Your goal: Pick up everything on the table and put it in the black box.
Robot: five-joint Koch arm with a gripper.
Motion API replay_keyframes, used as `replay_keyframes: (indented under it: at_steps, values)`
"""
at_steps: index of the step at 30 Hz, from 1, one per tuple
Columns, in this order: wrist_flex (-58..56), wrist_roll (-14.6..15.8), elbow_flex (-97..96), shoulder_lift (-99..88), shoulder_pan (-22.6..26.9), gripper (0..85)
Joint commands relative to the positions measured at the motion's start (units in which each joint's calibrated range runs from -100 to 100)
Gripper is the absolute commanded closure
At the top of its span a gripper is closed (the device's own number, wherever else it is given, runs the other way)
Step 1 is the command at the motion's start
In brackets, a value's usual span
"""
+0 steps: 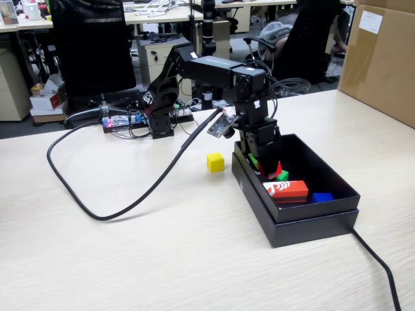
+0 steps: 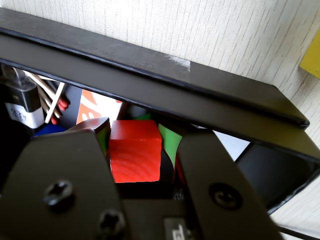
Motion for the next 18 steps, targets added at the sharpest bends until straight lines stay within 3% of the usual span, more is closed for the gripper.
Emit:
replay_keyframes:
  at_steps: [1, 5, 18]
  values:
    - [0.86, -0.93, 0.16, -2.02, -0.59, 58.3]
    - [0.86, -2.00, -0.21, -5.00, -0.78, 46.8]
    - [-1.48, -3.32, -7.37, -31.51, -1.51, 40.3]
